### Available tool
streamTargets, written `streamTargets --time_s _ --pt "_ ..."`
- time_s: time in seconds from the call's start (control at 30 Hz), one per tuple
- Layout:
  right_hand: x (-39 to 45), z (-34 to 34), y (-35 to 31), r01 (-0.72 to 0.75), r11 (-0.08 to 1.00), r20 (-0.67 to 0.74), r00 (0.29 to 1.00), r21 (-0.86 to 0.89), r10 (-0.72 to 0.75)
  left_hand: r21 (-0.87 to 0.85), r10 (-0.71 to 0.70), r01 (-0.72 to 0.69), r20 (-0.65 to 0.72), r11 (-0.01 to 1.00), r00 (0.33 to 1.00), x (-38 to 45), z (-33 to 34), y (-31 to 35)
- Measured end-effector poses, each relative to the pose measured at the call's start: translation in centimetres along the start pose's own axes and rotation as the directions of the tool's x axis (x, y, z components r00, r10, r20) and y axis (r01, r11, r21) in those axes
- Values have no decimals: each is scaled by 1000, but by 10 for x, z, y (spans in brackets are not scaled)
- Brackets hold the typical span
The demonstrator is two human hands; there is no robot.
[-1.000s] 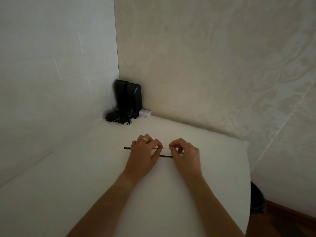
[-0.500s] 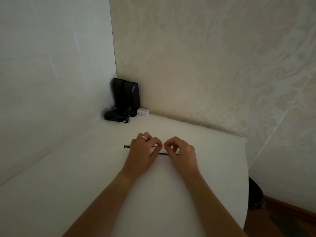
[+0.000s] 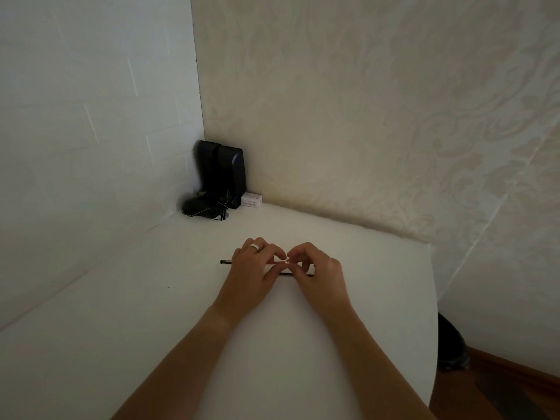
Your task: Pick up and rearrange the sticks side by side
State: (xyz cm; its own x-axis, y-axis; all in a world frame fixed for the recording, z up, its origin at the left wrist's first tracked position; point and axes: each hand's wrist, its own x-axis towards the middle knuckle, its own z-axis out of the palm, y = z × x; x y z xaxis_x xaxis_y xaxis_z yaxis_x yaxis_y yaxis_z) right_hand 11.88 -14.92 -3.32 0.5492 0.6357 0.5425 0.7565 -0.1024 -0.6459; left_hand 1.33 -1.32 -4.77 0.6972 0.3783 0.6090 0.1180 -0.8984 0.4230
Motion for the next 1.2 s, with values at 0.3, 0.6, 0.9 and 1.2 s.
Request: streamTargets --time_s 0.3,0.6,0.9,1.2 --pt "0 5 6 -6 998 10 1000 -65 7 -96 22 -19 35 995 999 0 0 -1" --pt "-2 11 7 38 980 62 998 -195 -27 -22 38 -38 22 999 999 -1 -2 1" --pt "-2 12 6 8 956 55 998 -292 9 -42 49 -48 26 998 998 1 1 -2" --pt "-2 13 7 7 950 40 999 -312 6 -32 41 -40 31 999 999 1 2 -4"
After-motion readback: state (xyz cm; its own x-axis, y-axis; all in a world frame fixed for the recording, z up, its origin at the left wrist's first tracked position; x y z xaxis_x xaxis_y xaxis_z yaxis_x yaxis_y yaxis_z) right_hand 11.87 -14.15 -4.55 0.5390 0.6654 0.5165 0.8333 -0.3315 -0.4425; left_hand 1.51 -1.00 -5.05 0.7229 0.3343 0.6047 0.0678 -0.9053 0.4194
